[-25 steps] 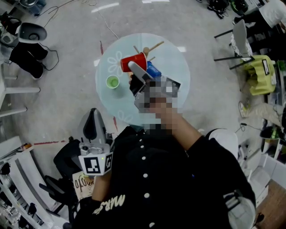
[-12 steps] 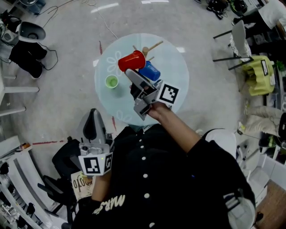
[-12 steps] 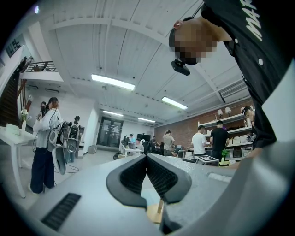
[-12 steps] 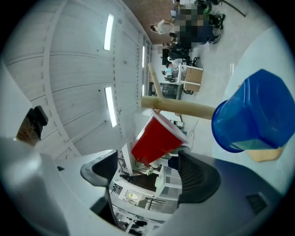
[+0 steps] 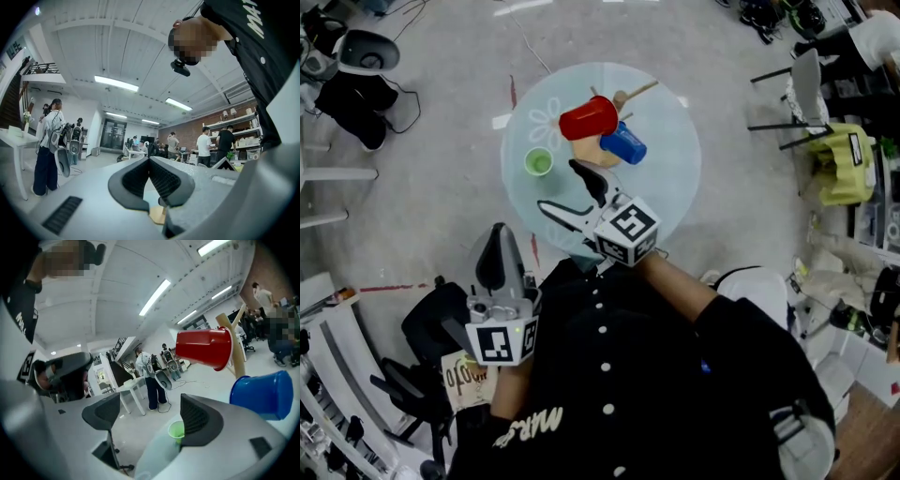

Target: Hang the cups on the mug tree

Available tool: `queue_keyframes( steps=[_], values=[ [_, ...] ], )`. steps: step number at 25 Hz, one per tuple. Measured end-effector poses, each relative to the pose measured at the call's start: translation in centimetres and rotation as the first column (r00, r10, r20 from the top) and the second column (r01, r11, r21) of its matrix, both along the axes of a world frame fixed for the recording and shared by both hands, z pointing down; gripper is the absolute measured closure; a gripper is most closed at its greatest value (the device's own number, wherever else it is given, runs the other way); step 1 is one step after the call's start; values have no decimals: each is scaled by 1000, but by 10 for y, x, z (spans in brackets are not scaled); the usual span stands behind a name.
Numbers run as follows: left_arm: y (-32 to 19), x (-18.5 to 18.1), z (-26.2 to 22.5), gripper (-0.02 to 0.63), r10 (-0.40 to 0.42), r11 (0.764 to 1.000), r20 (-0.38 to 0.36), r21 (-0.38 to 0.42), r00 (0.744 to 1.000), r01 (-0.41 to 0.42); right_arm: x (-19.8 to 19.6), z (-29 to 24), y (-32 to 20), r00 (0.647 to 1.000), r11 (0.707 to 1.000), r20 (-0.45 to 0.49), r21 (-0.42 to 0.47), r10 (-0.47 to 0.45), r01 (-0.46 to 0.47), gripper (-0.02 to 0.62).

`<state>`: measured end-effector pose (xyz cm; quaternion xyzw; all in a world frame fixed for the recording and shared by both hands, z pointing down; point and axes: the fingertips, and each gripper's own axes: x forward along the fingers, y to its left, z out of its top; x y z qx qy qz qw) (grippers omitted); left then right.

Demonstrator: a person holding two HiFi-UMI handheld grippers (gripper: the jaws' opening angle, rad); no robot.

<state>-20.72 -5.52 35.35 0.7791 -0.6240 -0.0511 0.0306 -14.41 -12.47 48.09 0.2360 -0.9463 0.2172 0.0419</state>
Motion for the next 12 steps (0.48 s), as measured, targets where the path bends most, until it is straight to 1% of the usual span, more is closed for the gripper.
queue_keyframes(
  steps=[2,4,7,9,12],
  values=[
    [0,-4,3,612,-3,1000,-8,-2,1000,3,-6,12,2,998,1000,-67,23,-6,7,202],
    [0,-9,7,612,-3,1000,-12,-4,1000,3,-12,28,2,993,1000,-117,27,2,1,202],
    [5,-30,17,612,-10,1000,-19,-17,1000,10,-31,58,1,981,999,-191,40,21,-14,202],
    [8,-47,26,612,-21,999,-31,-34,999,20,-47,83,0,967,998,-252,58,28,-14,201],
    [10,-65,41,612,-30,998,-40,-59,999,27,-60,124,-7,937,996,-347,90,41,-11,199]
  ],
)
